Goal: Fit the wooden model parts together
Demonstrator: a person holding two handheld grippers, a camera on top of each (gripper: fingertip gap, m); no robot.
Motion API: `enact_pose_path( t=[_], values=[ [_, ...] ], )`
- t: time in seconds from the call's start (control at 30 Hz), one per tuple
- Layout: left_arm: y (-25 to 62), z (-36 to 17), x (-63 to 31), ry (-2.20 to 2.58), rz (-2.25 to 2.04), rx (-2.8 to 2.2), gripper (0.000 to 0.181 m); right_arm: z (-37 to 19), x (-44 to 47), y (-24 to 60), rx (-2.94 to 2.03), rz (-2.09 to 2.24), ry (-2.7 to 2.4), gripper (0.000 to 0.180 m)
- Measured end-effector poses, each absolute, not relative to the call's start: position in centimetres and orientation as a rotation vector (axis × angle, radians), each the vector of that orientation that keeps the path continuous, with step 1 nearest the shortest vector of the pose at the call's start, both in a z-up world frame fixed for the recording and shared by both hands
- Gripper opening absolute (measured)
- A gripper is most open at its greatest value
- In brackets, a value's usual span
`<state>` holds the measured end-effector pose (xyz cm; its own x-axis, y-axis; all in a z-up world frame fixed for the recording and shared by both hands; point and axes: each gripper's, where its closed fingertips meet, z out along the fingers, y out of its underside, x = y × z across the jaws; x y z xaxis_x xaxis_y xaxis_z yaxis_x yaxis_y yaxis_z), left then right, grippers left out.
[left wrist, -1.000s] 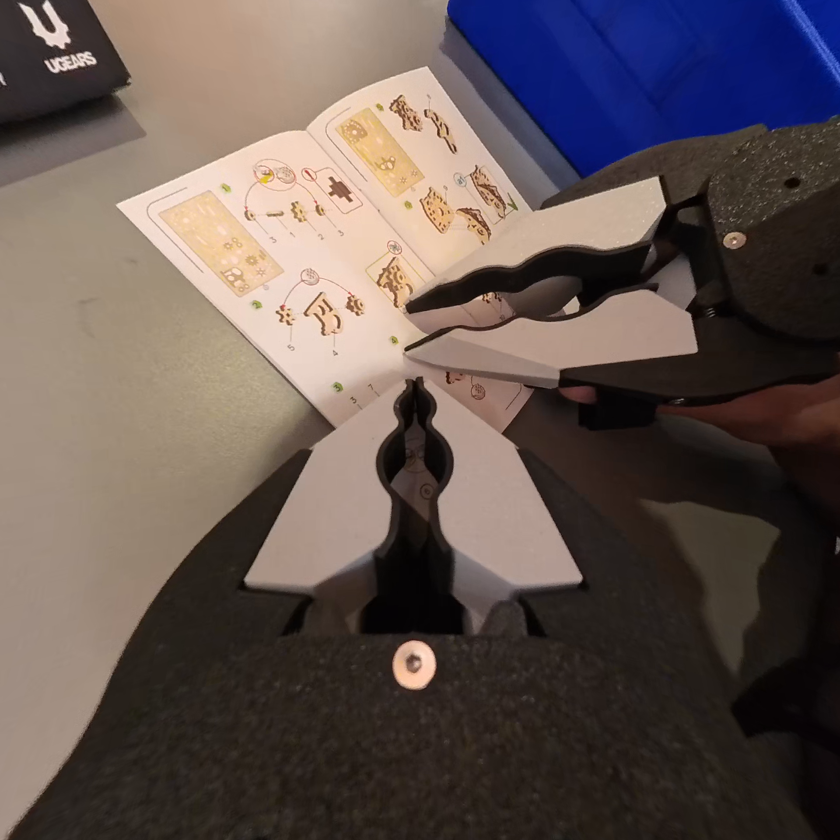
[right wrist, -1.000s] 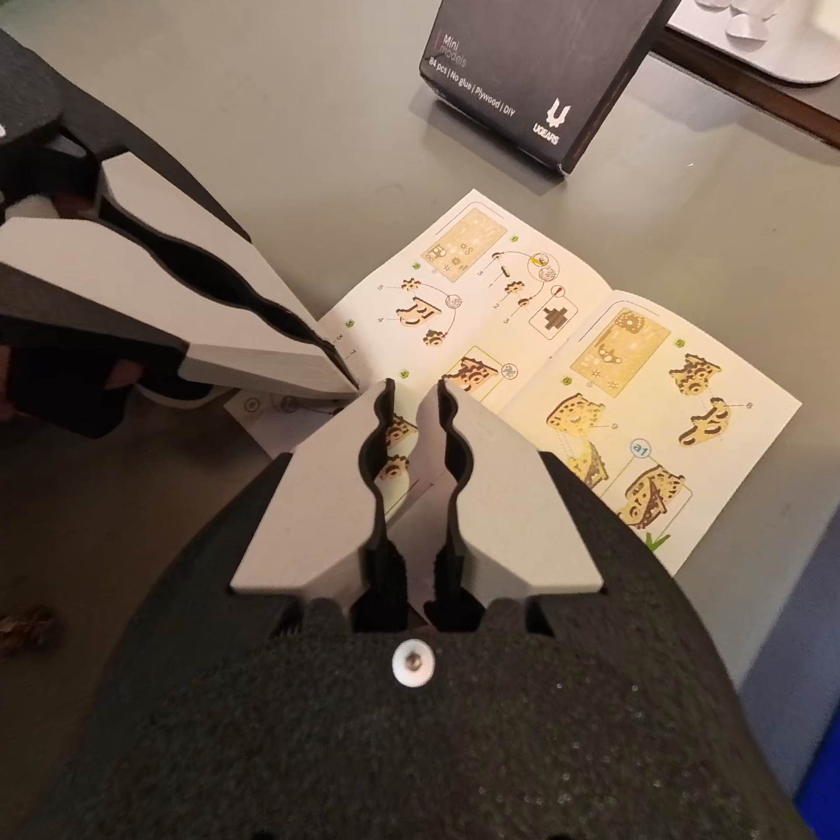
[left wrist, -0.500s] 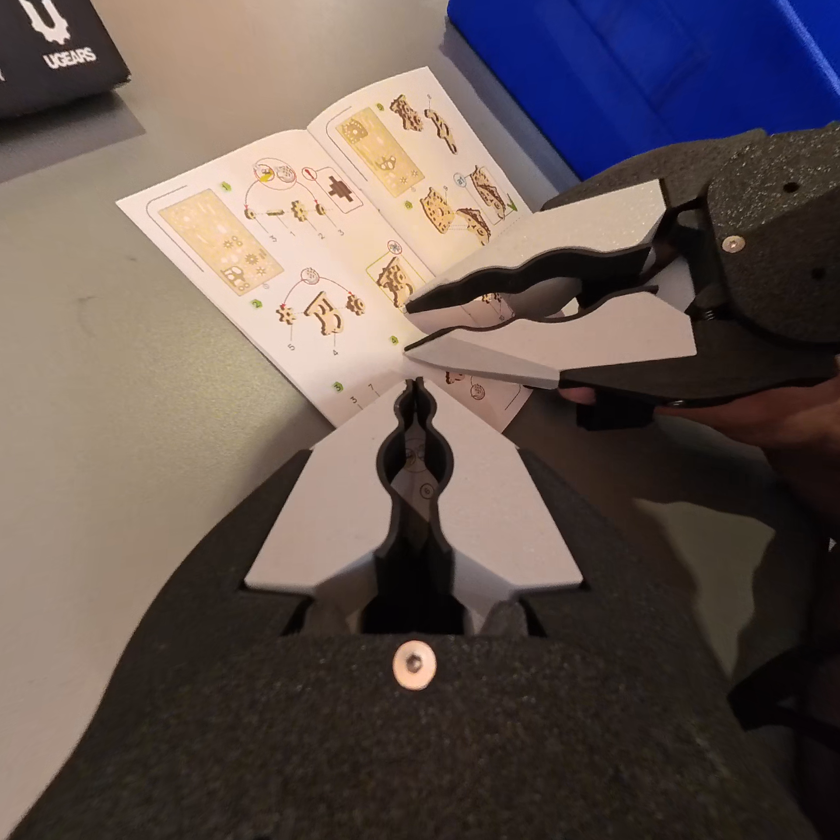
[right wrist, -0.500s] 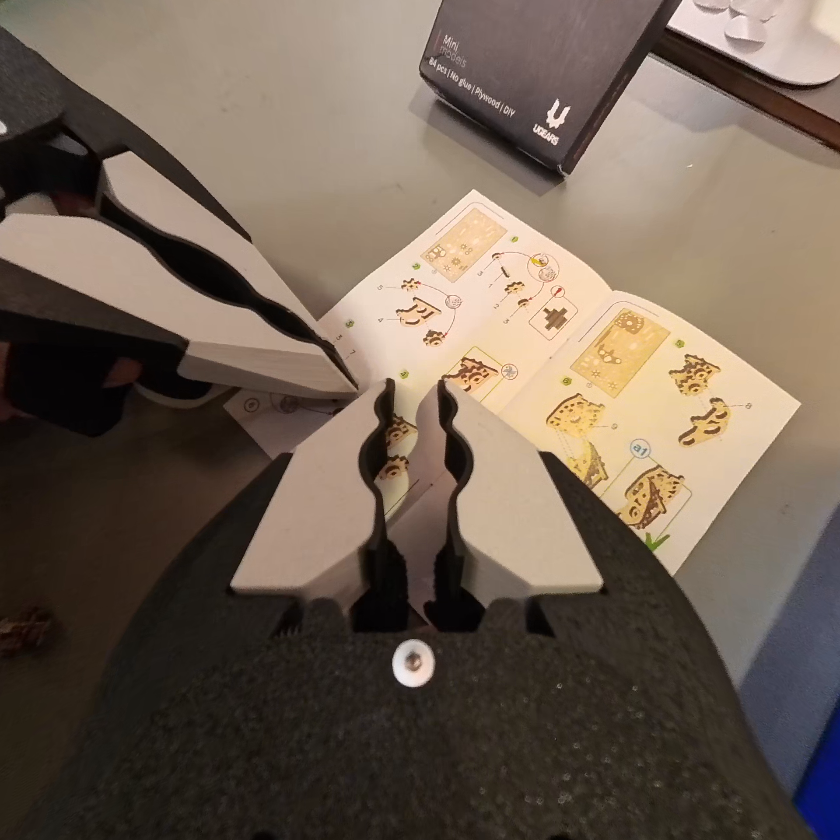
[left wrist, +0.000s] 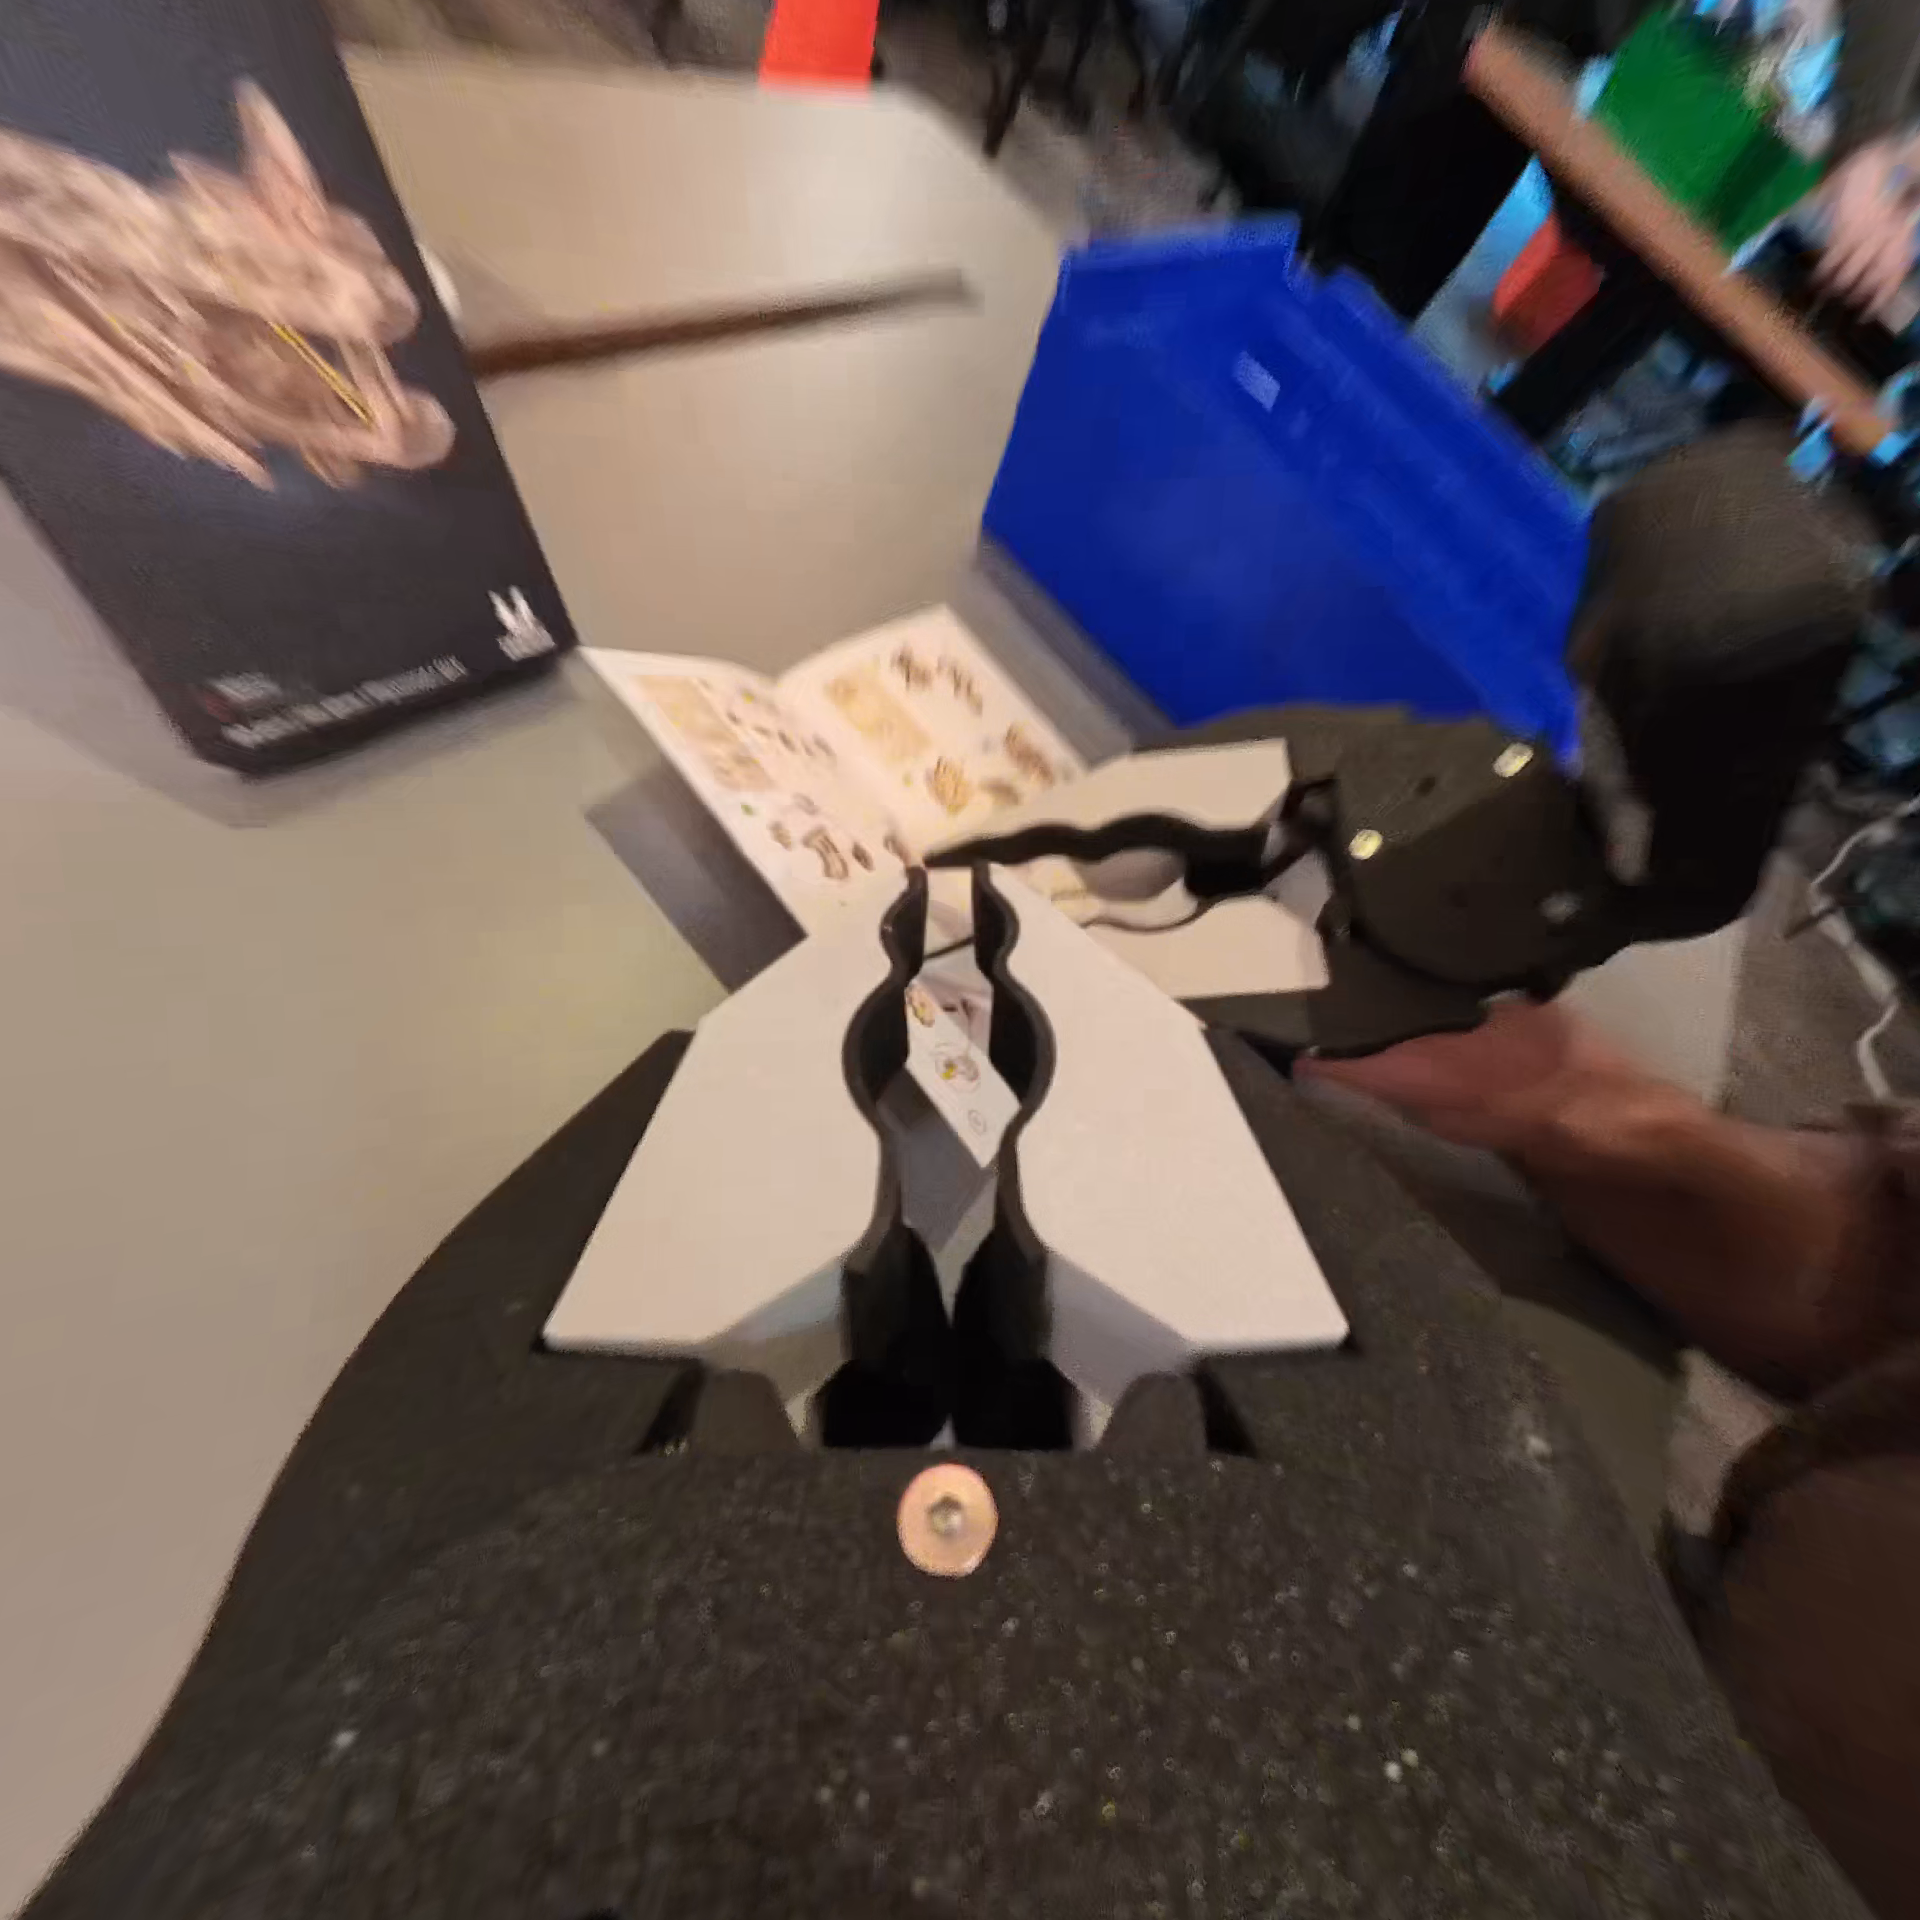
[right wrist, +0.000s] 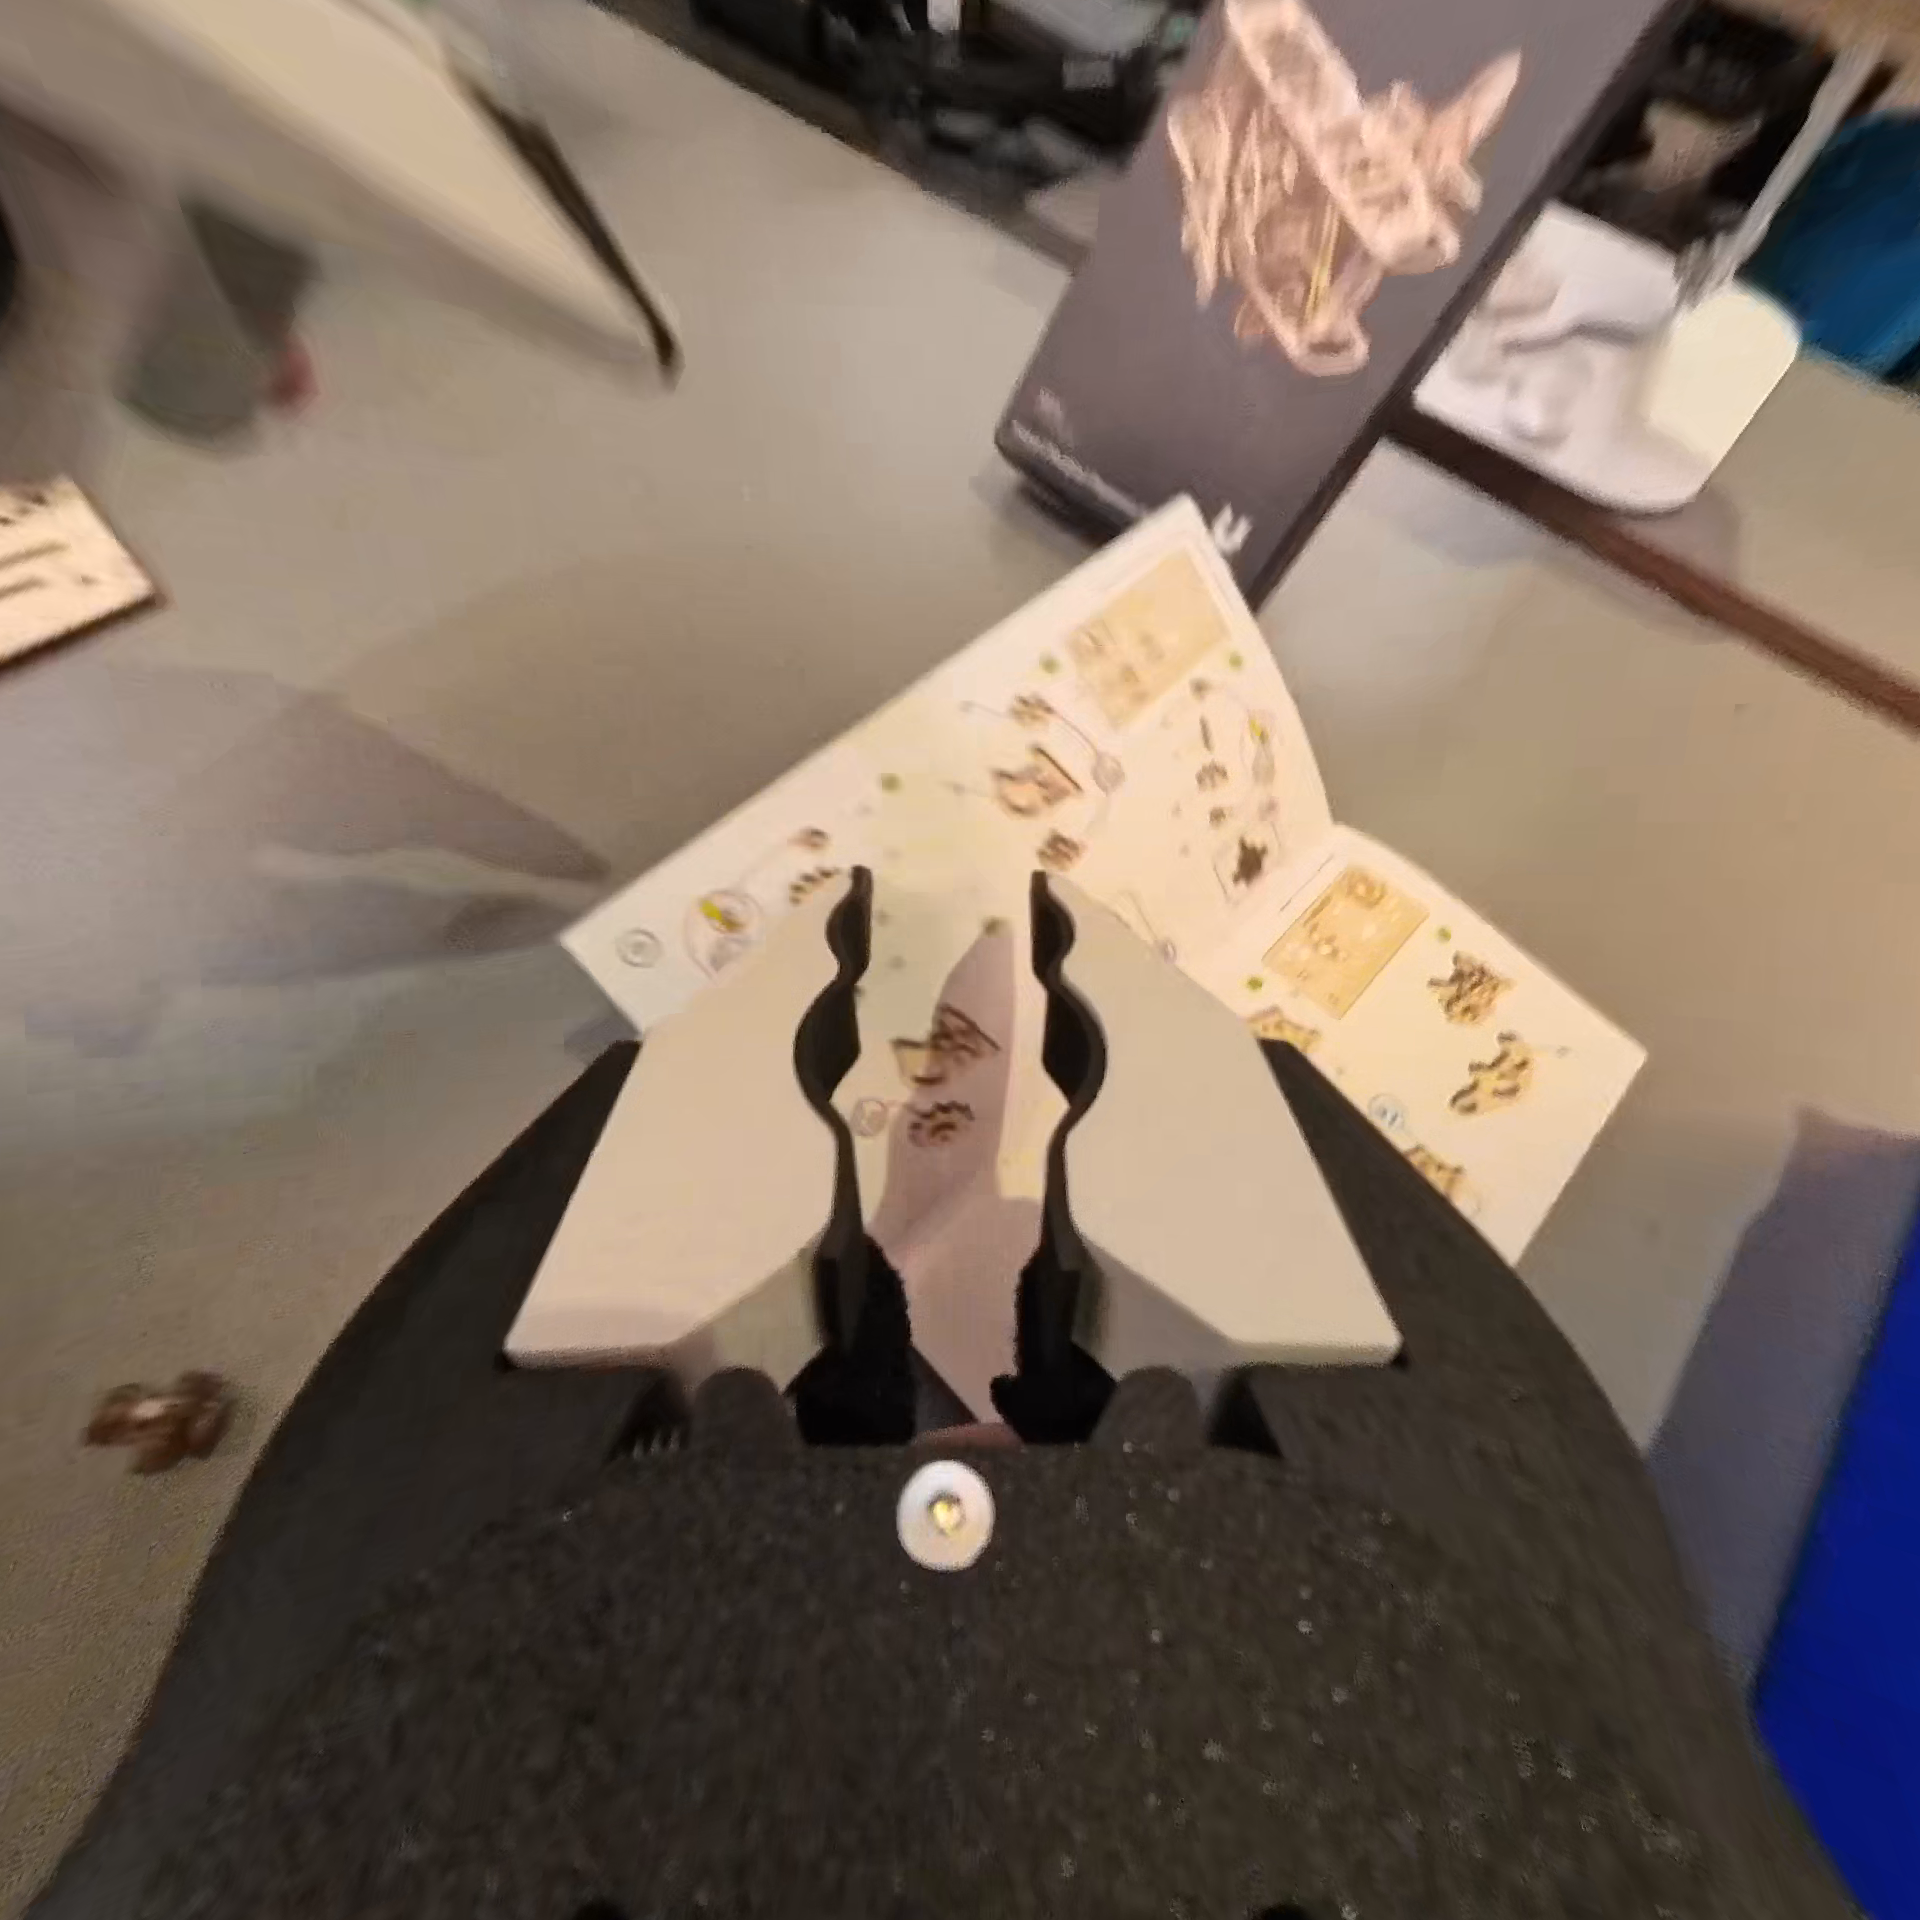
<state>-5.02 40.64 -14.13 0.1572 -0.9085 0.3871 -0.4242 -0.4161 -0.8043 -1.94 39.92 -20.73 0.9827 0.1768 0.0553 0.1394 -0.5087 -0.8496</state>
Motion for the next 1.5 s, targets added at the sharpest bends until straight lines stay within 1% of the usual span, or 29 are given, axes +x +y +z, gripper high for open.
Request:
enact_pose_path(
  t=[0.07,0.1,0.13,0.23,0.33,0.43,0.53,0.57,0.6,0.67,0.77,0.8,0.93,1.2,1.37,1.43,1.5],
  values=[
    [42.1,-11.0,-8.1,1.227,-1.206,-1.942,0.013,-19.1,-3.8,39.8,-2.088,0.07,-0.283,0.03],
    [43.1,-10.7,-10.5,1.229,-1.132,-1.996,0.018,-18.6,-5.0,39.7,-2.092,0.095,-0.315,0.031],
    [44.1,-10.9,-13.5,1.234,-1.023,-2.063,0.02,-18.2,-6.5,39.4,-2.101,0.13,-0.349,0.031],
    [45.1,-13.0,-24.1,1.205,-0.718,-2.237,0.028,-17.4,-11.8,37.8,-2.119,0.292,-0.455,0.032],
    [41.7,-17.2,-32.0,1.153,-0.612,-2.384,0.034,-17.1,-16.2,35.6,-2.152,0.421,-0.507,0.032],
    [37.8,-21.5,-34.6,1.067,-0.639,-2.472,0.056,-17.6,-18.9,33.6,-2.189,0.496,-0.478,0.032],
    [37.3,-24.1,-35.9,1.023,-0.466,-2.482,0.092,-18.0,-21.1,32.1,-2.206,0.586,-0.39,0.034],
    [37.5,-24.2,-36.0,1.018,-0.405,-2.454,0.096,-17.9,-21.9,31.6,-2.201,0.617,-0.356,0.034],
    [37.8,-24.3,-36.1,1.019,-0.346,-2.441,0.106,-18.0,-22.4,31.2,-2.198,0.636,-0.329,0.034],
    [37.7,-24.7,-36.1,1.053,-0.272,-2.438,0.12,-18.4,-23.2,30.6,-2.199,0.641,-0.288,0.034],
    [37.5,-25.4,-36.0,1.108,-0.199,-2.435,0.13,-19.1,-23.9,29.8,-2.208,0.643,-0.264,0.034],
    [37.3,-25.6,-35.7,1.106,-0.22,-2.44,0.131,-19.4,-24.0,29.7,-2.216,0.638,-0.268,0.034],
    [36.8,-25.6,-35.4,1.097,-0.27,-2.452,0.122,-20.4,-24.3,29.5,-2.238,0.64,-0.294,0.034],
    [35.3,-25.2,-34.2,1.189,-0.303,-2.385,0.094,-20.4,-26.4,29.5,-2.177,0.798,-0.328,0.034],
    [32.8,-25.0,-32.2,1.459,-0.349,-2.214,0.094,-18.1,-28.6,32.4,-2.02,0.795,-0.586,0.018],
    [32.5,-24.9,-31.9,1.525,-0.341,-2.163,0.094,-19.3,-30.2,32.9,-2.047,0.771,-0.784,0.003],
    [32.5,-24.8,-31.8,1.556,-0.324,-2.132,0.094,-21.6,-30.7,33.6,-2.129,0.665,-0.908,0.0]
  ],
)
